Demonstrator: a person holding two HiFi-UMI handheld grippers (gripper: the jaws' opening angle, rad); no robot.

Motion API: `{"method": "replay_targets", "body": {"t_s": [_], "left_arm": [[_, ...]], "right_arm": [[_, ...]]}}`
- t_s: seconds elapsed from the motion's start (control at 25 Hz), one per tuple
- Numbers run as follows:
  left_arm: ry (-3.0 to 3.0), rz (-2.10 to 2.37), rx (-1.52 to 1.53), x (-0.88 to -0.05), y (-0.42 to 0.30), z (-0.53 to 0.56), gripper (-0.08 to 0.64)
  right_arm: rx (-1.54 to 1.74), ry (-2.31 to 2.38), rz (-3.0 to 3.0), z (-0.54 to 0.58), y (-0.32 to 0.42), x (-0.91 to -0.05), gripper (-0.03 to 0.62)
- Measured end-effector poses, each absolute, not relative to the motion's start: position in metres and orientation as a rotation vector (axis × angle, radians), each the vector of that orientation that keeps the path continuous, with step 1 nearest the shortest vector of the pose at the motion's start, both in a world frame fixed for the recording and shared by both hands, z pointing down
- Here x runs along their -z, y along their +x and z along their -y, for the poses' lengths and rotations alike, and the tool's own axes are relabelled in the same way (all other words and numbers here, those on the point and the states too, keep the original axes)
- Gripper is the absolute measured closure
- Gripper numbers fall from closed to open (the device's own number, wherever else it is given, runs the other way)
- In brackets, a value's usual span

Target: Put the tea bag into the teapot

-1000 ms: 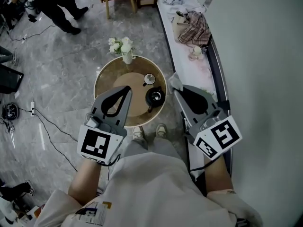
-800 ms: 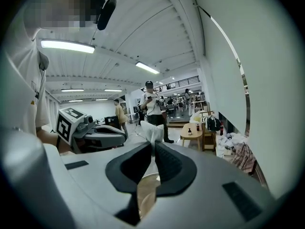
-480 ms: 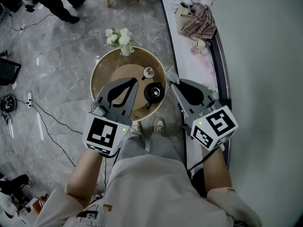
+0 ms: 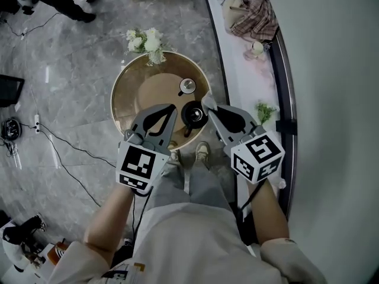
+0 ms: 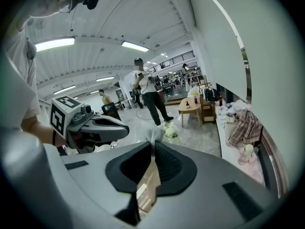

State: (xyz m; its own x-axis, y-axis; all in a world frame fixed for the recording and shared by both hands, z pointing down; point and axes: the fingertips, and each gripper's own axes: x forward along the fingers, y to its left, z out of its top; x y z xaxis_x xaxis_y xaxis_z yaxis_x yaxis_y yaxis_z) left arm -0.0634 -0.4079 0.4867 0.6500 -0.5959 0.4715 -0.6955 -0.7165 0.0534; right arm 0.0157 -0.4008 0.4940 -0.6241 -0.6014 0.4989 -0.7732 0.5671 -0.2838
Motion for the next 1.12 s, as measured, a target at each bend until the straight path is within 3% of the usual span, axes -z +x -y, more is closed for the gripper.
{"method": "replay_targets", "body": {"t_s": [1.12], "left_arm": [[2.355,0.888,-0.796,-0.697,-0.053,0.432,0.552]], "right_arm": [[-0.9,0.908,2.096,0.392,0.007,-0.767,0.566]]}}
